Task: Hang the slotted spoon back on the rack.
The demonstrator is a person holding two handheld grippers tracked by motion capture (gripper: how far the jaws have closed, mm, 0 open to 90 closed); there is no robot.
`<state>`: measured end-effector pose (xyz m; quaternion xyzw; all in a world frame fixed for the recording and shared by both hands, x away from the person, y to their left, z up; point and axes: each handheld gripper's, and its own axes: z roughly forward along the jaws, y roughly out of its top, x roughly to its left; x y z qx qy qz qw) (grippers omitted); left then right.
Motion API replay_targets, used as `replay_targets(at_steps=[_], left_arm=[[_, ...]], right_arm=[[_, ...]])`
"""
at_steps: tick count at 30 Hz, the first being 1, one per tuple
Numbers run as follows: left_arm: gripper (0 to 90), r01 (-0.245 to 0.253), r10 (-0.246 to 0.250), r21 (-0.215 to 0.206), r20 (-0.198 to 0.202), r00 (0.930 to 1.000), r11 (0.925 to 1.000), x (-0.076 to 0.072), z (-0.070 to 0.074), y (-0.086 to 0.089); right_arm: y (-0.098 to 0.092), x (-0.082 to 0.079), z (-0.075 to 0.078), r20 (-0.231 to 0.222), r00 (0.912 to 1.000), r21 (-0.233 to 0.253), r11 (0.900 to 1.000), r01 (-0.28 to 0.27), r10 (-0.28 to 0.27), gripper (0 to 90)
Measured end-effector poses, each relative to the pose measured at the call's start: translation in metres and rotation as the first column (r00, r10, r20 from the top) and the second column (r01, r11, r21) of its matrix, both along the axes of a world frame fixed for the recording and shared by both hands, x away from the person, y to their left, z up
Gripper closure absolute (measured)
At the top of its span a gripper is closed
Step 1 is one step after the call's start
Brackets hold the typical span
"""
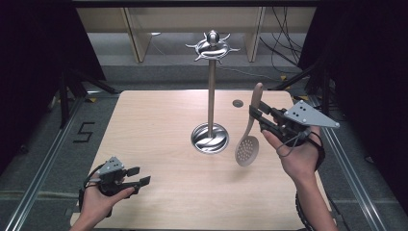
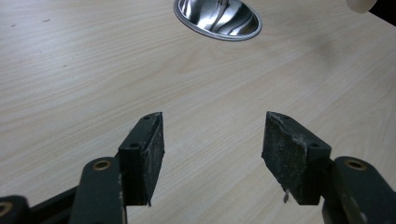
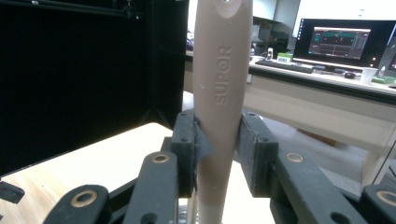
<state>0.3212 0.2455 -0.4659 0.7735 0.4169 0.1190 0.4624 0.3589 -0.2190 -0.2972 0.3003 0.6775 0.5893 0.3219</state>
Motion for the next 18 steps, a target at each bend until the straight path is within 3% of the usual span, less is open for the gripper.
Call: replay_targets(at_steps=[7, 9, 11, 14, 15, 16, 18], left_arm=[[38.0, -0.002, 0.002, -0.005, 0.0, 1.0, 1.0, 0.0, -0.0001, -0.0003], [38.0, -0.002, 0.002, -0.006, 0.001, 1.0, 1.0, 0.0, -0.0003, -0.0004], [38.0, 0.001, -0.001, 0.0, 0.0, 1.0, 1.0, 0.0001, 0.0, 0.0001], [38.0, -0.002, 0.002, -0.001, 0.0, 1.0, 1.0, -0.0001, 0.0001, 0.0001], [38.0, -0.002, 0.002, -0.002, 0.0, 1.0, 1.0, -0.0001, 0.0, 0.0001], [38.0, -0.001, 0.001, -0.001, -0.001, 1.0, 1.0, -0.0001, 0.0002, 0.0002], [38.0, 0.0, 0.0, -0.001, 0.0, 1.0, 1.0, 0.0, 0.0001, 0.0002]], right_arm=[[0.0049, 0.0022, -0.0006, -0.013, 0.9999, 0.019, 1.0, -0.003, 0.003, 70.3], [0.0051, 0.0042, -0.0008, 0.007, 1.0, 0.014, 1.0, -0.001, 0.001, 70.2], [0.0071, 0.0033, -0.0011, -0.02, 0.9998, 0.029, 1.0, -0.003, 0.004, 70.2], [0.0066, 0.0059, -0.0009, 0.005, 1.0, 0.024, 1.0, 0.006, -0.006, 70.2], [0.0068, 0.0056, -0.0011, -0.003, 0.9999, 0.029, 0.999, 0.013, -0.013, 70.2], [0.0079, 0.0039, -0.0012, -0.039, 0.9992, 0.043, 0.999, 0.013, -0.012, 70.2], [0.0076, 0.0049, -0.0015, -0.03, 0.9994, 0.036, 0.999, 0.016, -0.014, 70.2]])
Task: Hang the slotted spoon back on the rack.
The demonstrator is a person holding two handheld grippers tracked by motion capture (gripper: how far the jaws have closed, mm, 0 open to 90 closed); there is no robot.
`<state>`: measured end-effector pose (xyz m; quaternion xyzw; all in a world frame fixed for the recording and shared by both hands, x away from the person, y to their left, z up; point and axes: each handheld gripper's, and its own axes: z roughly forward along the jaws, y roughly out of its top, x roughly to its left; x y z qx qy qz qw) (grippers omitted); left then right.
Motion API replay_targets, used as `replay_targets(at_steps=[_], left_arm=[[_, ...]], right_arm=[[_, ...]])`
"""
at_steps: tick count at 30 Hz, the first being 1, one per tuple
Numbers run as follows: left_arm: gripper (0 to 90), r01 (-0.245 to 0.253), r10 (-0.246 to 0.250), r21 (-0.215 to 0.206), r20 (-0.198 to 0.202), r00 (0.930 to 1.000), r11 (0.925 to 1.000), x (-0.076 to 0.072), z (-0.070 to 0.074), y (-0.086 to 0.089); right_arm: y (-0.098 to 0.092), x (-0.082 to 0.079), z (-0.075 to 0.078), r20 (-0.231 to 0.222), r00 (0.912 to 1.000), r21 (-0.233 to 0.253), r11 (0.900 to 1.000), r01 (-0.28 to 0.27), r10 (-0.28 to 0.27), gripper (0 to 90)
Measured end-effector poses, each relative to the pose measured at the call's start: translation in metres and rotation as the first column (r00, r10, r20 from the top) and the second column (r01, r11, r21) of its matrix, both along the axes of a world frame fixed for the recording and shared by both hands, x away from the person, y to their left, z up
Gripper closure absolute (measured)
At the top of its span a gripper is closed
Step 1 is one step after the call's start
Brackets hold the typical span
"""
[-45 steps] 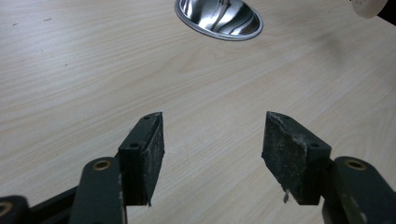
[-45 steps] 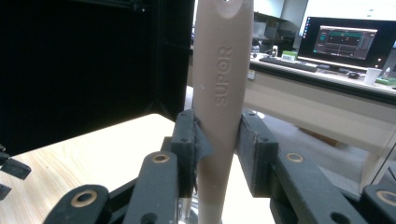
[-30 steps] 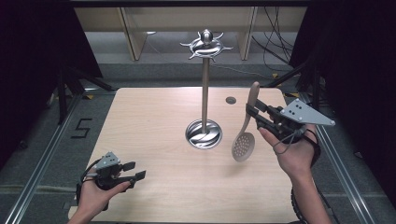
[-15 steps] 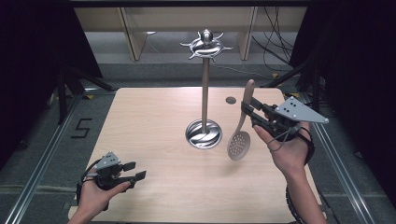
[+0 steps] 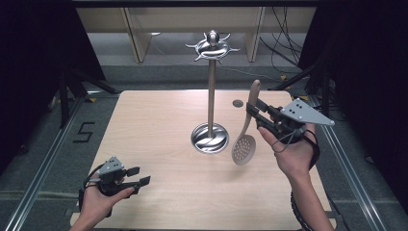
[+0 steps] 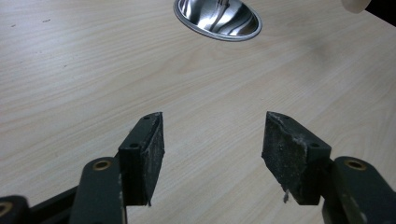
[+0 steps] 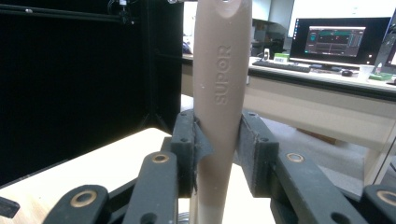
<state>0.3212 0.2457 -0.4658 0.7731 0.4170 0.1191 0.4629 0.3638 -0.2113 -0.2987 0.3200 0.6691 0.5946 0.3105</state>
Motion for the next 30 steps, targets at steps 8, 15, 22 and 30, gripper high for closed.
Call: replay_targets(at_steps=[8, 15, 22, 30], left_arm=[[38.0, -0.002, 0.002, -0.004, 0.002, 1.0, 1.0, 0.0, 0.0, 0.0], [38.0, -0.003, 0.003, -0.005, 0.003, 1.0, 1.0, 0.0, -0.001, 0.0], [38.0, -0.001, 0.001, -0.004, 0.003, 1.0, 1.0, 0.001, -0.001, 0.0], [38.0, 0.0, 0.0, -0.003, 0.002, 1.0, 1.0, 0.001, -0.001, 0.0]], right_arm=[[0.002, 0.002, -0.002, 0.004, 0.9999, 0.017, 1.0, 0.013, -0.013, 70.1], [0.004, 0.004, -0.002, -0.007, 0.9998, 0.031, 0.999, 0.017, -0.016, 70.1], [0.007, 0.007, -0.001, -0.006, 0.9996, 0.036, 0.999, 0.029, -0.029, 70.1], [0.01, 0.012, 0.001, 0.011, 0.9996, 0.016, 0.999, 0.027, -0.028, 70.1]])
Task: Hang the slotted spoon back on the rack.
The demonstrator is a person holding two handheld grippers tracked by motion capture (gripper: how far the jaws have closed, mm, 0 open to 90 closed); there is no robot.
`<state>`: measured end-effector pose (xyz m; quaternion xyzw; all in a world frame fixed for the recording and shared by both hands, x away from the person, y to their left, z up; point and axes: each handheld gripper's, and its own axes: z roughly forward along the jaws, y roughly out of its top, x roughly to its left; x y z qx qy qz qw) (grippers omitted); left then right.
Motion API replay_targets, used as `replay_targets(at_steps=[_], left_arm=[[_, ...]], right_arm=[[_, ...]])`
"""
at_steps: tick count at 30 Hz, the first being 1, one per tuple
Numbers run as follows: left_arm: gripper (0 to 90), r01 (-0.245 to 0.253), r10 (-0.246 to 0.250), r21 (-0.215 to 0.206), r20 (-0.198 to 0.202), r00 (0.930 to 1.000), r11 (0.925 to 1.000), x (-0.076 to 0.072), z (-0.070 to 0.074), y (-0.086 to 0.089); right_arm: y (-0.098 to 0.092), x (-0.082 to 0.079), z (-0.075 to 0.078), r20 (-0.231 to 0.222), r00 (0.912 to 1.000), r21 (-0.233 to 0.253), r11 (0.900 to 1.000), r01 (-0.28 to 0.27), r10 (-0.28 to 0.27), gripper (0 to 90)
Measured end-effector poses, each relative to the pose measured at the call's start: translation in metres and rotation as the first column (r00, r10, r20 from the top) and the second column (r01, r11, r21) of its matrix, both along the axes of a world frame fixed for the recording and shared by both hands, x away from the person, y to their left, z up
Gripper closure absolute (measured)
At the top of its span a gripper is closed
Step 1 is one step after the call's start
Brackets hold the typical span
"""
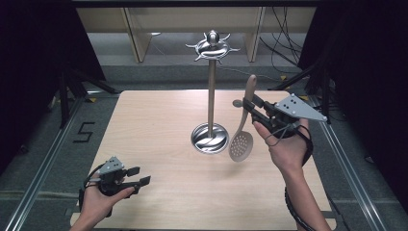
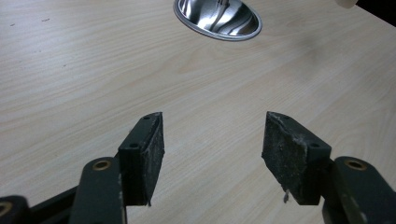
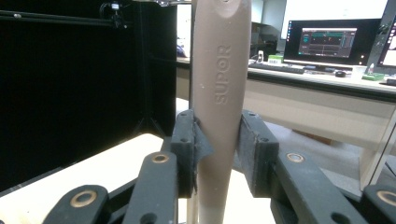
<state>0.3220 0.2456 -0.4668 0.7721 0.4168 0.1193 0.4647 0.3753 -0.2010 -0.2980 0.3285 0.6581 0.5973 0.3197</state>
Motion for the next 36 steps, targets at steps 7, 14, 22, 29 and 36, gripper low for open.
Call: replay_targets(at_steps=[7, 14, 22, 29, 36], left_arm=[[38.0, 0.001, -0.001, 0.001, 0.0, 1.0, 1.0, 0.0, 0.0, 0.0], [38.0, 0.004, -0.004, 0.0, 0.0, 1.0, 1.0, 0.0, 0.0, 0.001], [38.0, 0.004, -0.004, -0.005, 0.001, 1.0, 1.0, 0.0, 0.001, 0.0], [38.0, 0.007, -0.007, 0.0, -0.001, 1.0, 1.0, 0.0, 0.001, 0.0], [38.0, 0.005, -0.005, 0.001, -0.004, 1.0, 1.0, 0.0, 0.001, 0.0]], right_arm=[[0.004, 0.004, 0.002, -0.002, 1.0, -0.002, 1.0, 0.005, -0.005, 70.1], [0.011, 0.007, 0.005, -0.015, 0.9999, 0.008, 1.0, -0.008, 0.008, 70.1], [0.019, 0.009, 0.008, -0.026, 0.9996, 0.007, 1.0, -0.009, 0.009, 70.1], [0.023, 0.013, 0.009, -0.008, 0.9999, -0.014, 1.0, -0.007, 0.007, 70.1], [0.028, 0.013, 0.011, -0.032, 0.9995, 0.008, 1.0, -0.008, 0.008, 70.1]])
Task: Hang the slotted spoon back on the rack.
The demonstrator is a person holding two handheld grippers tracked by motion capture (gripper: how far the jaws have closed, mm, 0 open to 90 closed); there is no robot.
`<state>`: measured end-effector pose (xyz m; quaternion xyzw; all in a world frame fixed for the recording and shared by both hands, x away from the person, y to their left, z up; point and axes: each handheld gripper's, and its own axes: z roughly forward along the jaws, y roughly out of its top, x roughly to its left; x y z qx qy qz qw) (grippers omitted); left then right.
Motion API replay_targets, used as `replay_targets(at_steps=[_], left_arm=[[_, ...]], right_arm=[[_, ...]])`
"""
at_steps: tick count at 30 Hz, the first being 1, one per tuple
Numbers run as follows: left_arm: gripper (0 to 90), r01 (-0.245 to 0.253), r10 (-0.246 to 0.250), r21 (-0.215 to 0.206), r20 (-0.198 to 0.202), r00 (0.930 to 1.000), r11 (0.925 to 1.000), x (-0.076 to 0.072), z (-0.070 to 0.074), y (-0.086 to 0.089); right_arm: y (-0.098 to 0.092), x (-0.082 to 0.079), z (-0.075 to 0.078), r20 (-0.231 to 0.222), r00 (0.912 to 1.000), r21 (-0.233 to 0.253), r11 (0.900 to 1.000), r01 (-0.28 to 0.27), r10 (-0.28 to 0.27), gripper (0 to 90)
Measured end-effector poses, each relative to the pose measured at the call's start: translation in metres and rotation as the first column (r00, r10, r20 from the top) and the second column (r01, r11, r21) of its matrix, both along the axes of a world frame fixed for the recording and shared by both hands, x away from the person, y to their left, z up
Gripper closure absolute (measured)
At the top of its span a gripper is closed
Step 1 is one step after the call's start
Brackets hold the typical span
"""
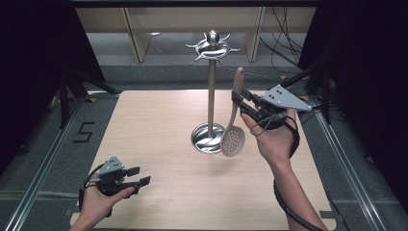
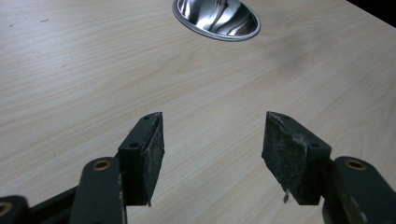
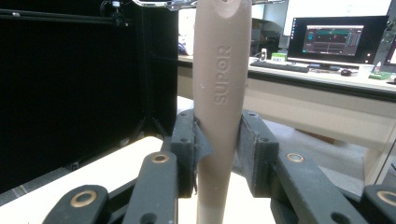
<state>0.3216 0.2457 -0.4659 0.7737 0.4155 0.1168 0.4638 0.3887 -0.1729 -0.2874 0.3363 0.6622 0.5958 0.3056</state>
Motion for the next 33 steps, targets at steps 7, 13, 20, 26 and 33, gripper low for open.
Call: replay_targets(at_steps=[7, 13, 20, 26, 33], left_arm=[[38.0, -0.001, 0.001, 0.001, 0.001, 1.0, 1.0, 0.0, 0.0, 0.0], [38.0, -0.002, 0.002, 0.001, 0.001, 1.0, 1.0, 0.0, 0.0, 0.0], [38.0, 0.002, -0.002, 0.003, 0.005, 1.0, 1.0, 0.0, 0.0, 0.0], [38.0, 0.0, 0.0, 0.0, 0.002, 1.0, 1.0, 0.0, 0.0, -0.001], [38.0, -0.001, 0.001, 0.004, 0.001, 1.0, 1.0, 0.0, 0.0, 0.0]], right_arm=[[0.003, 0.002, 0.001, 0.012, 0.9999, -0.014, 1.0, 0.003, -0.003, 70.1], [0.006, 0.005, 0.003, 0.013, 0.9999, -0.017, 1.0, 0.003, -0.003, 70.1], [0.011, 0.006, 0.006, 0.011, 0.9999, -0.022, 1.0, -0.003, 0.004, 70.1], [0.014, 0.007, 0.007, 0.008, 0.9999, -0.02, 1.0, -0.007, 0.007, 70.1], [0.017, 0.008, 0.008, 0.014, 0.9999, -0.027, 1.0, -0.008, 0.008, 70.1]])
